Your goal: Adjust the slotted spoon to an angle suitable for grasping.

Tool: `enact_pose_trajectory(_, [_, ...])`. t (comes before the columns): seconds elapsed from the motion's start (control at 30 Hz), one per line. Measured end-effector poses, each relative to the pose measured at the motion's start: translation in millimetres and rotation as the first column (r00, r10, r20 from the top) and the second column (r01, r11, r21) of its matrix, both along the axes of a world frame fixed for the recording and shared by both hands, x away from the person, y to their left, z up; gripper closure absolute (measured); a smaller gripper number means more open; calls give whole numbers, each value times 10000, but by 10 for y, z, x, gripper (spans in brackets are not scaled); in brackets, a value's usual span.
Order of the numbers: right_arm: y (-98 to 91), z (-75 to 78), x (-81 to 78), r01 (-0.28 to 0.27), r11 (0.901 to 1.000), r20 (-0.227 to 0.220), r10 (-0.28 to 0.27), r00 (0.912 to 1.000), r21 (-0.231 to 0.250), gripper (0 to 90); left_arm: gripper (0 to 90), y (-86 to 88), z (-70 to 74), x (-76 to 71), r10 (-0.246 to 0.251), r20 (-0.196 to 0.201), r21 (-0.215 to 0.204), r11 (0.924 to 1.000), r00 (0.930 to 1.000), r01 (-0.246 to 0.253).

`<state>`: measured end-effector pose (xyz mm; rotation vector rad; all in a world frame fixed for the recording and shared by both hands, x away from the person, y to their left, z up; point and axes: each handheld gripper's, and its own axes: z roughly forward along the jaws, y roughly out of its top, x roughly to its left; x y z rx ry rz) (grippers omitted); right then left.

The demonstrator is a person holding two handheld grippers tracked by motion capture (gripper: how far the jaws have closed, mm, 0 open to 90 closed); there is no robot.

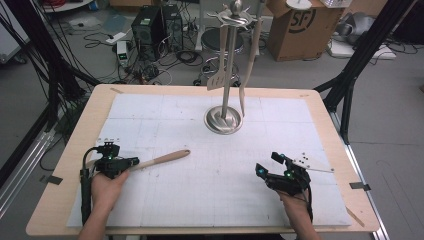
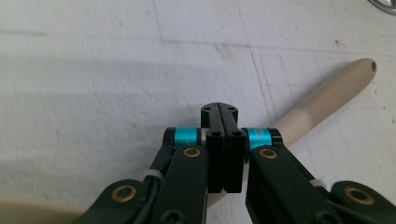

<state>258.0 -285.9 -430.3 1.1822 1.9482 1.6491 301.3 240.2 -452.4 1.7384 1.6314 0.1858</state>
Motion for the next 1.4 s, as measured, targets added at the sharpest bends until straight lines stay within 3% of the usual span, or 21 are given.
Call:
enact_pose_trajectory(0.27, [-10, 0, -1, 41, 10000, -14, -41, 10000, 26, 150, 898, -45, -10, -217, 3, 224, -128, 9999, 9997, 0])
enact_pose_trajectory(0.37, [1, -1, 0, -21, 10000, 38, 22, 10000, -55, 150, 898, -85, 11, -264, -6, 396, 190, 9998, 9992, -2])
enact_pose_trajectory(0.43, [8, -1, -3, -32, 10000, 8, 32, 10000, -51, 150, 898, -113, 32, -300, -31, 635, 387, 9992, 9980, 7])
enact_pose_trajectory(0.6, [0, -4, 1, -8, 10000, 19, 8, 10000, -75, 150, 895, -192, 130, -462, -254, 1518, 133, 9996, 9881, 236])
enact_pose_trajectory(0.7, [6, -5, 4, -18, 10000, 32, 19, 10000, -97, 150, 895, -360, 144, -563, -923, 1607, -202, 9951, 9827, 967])
enact_pose_trajectory(0.83, [25, -7, 1, -23, 9999, -6, 23, 10000, -157, 150, 895, -625, 71, -598, -2002, 1169, -704, 9753, 9728, 2092])
enact_pose_trajectory(0.93, [30, -4, -5, -40, 9998, 22, 41, 10000, -218, 150, 858, -780, 5, -571, -2764, 906, -741, 9562, 9567, 2833])
enact_pose_trajectory(1.03, [25, -9, -1, -18, 9998, 7, 18, 10000, -218, 150, 865, -899, -54, -488, -2921, 669, -435, 9544, 9541, 2952])
enact_pose_trajectory(1.2, [19, -8, 1, 9, 9998, 39, -9, 10000, -196, 150, 897, -962, -45, -282, -2613, 529, -355, 9641, 9638, 2633])
enact_pose_trajectory(1.4, [12, -8, 0, 1, 9998, 4, -1, 10000, -181, 150, 898, -983, -29, -93, -2385, 505, -86, 9709, 9698, 2393])
